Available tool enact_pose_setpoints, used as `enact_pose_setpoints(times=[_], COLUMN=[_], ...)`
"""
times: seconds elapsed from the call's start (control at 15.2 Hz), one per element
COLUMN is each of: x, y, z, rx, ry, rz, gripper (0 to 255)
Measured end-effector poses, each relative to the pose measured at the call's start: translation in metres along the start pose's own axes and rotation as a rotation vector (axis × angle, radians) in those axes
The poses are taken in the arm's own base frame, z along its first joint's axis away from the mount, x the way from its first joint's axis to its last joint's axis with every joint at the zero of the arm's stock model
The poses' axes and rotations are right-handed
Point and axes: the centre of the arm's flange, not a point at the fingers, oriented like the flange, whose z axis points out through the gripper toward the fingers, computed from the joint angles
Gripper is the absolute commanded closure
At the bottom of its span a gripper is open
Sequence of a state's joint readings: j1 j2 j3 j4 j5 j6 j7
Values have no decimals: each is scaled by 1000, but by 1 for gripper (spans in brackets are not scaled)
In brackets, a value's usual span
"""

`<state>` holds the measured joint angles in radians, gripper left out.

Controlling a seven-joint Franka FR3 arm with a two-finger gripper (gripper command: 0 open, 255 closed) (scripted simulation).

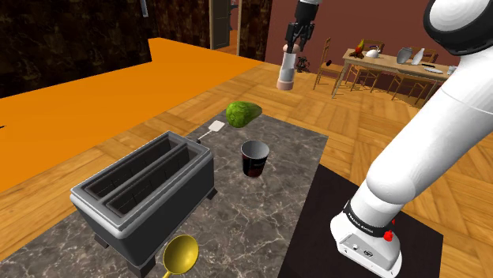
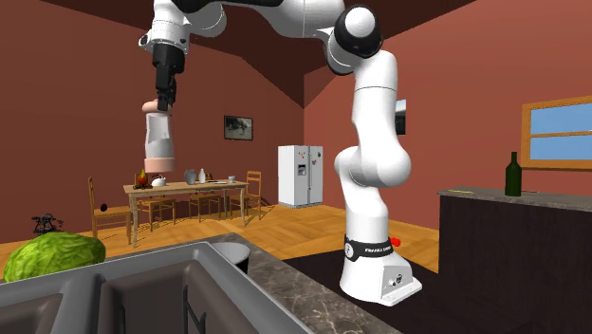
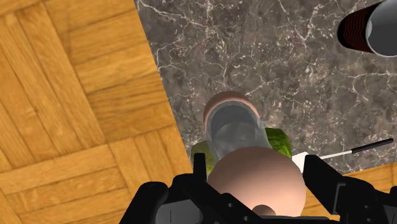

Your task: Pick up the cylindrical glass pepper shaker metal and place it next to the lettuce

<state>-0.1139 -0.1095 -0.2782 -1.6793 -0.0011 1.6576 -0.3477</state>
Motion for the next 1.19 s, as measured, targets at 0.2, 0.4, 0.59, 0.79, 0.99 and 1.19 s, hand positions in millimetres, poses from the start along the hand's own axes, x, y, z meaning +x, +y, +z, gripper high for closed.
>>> enact_pose_setpoints(times=[0.2,0.4,0.59,0.79,0.99,1.19], x=[-2,-2,-3,-4,-6,-7], y=[0,0,0,0,0,0], z=[17,33,48,62,78,95], rx=[0,0,0,0,0,0], ry=[0,0,0,0,0,0], rz=[0,0,0,0,0,0], gripper=[255,255,255,255,255,255])
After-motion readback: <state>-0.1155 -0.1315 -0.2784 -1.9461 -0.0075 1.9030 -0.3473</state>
